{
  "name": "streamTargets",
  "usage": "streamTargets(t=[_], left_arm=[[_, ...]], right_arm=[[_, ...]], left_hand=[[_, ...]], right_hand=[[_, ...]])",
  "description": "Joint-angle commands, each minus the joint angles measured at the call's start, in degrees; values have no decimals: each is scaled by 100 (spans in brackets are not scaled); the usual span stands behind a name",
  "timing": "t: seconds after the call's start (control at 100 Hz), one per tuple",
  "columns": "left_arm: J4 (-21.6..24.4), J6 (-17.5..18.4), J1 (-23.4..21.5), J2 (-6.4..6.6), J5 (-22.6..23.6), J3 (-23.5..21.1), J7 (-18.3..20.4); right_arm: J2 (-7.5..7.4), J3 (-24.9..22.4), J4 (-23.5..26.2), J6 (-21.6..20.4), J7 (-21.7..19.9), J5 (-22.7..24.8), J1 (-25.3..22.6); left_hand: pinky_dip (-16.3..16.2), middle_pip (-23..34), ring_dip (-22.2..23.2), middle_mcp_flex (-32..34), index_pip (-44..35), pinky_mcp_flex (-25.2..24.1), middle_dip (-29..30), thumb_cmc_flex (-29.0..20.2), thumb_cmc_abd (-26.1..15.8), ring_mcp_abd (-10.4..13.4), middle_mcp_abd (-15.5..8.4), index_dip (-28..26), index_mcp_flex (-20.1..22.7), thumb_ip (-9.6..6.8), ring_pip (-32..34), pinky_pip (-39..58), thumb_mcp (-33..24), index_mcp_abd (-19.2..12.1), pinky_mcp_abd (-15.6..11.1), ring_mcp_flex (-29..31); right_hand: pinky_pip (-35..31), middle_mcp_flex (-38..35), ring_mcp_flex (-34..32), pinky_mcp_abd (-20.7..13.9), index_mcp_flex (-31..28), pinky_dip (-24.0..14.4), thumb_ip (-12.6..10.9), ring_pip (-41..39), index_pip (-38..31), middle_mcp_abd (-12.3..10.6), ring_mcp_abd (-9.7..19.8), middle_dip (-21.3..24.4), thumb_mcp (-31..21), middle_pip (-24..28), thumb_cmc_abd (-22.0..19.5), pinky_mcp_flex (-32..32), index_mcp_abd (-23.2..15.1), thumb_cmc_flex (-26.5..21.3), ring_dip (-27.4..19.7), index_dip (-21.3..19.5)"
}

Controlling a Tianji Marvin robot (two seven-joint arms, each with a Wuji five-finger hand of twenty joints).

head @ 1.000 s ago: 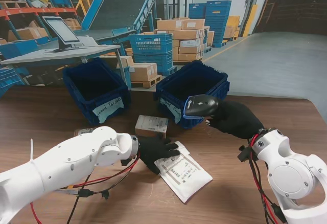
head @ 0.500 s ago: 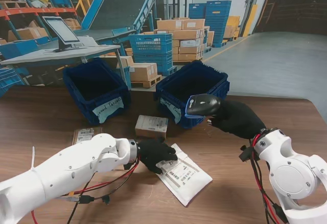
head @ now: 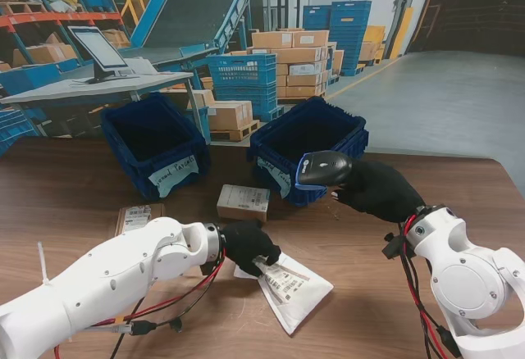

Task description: Scan and sort packages by packaging type

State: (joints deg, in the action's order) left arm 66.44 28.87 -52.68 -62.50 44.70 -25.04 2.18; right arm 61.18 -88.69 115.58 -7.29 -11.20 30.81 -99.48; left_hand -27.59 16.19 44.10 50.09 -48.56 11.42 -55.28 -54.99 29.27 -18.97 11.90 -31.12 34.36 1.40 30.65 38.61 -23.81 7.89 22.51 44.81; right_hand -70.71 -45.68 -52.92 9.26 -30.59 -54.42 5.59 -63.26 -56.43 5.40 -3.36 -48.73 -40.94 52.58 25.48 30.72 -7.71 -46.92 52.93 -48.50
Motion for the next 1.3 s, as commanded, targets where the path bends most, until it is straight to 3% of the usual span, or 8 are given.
streamTargets(t=[0.0,0.43,0.74,1.1,1.29], left_arm=[[132,-48,-136,42,13,-66,110],[1219,-389,-759,181,237,-1188,494],[2077,-675,-1235,264,224,-2136,998],[2838,-1236,-1677,302,-286,-3107,1603],[3153,-1674,-1694,306,-375,-3480,1842]], right_arm=[[35,13,69,25,-55,13,-34],[39,55,108,60,-23,78,-42],[49,64,132,101,26,101,-51],[52,53,225,164,43,181,-3],[60,71,234,167,84,197,10]], left_hand=[[-82,869,169,645,-472,8,-283,-797,-135,420,-472,-255,312,-372,282,165,-521,-397,183,179],[-94,914,314,637,-518,21,-336,-778,-112,402,-463,-351,286,-355,267,222,-664,-392,217,215],[-108,953,419,586,-533,34,-413,-770,-145,405,-470,-429,245,-343,256,246,-697,-415,241,158],[-156,940,467,575,-521,19,-424,-768,-145,405,-481,-453,255,-325,212,305,-706,-427,259,131],[-165,931,477,580,-514,38,-427,-767,-143,401,-483,-465,251,-315,195,314,-717,-436,265,144]], right_hand=[[-70,-52,-17,26,-518,-123,63,-10,-137,76,-43,-34,-637,-30,-439,20,-322,-619,-12,-53],[-66,-53,-16,1,-520,-119,64,-9,-146,77,-36,-33,-641,-27,-436,22,-323,-616,-14,-55],[-72,-54,-23,14,-526,-120,66,-14,-151,81,-31,-34,-647,-24,-439,33,-316,-613,-14,-55],[-71,-55,-29,16,-518,-118,66,-14,-149,83,-33,-33,-650,-22,-435,35,-311,-614,-16,-53],[-69,-58,-31,12,-523,-117,66,-12,-151,84,-20,-32,-649,-24,-443,35,-311,-609,-18,-54]])
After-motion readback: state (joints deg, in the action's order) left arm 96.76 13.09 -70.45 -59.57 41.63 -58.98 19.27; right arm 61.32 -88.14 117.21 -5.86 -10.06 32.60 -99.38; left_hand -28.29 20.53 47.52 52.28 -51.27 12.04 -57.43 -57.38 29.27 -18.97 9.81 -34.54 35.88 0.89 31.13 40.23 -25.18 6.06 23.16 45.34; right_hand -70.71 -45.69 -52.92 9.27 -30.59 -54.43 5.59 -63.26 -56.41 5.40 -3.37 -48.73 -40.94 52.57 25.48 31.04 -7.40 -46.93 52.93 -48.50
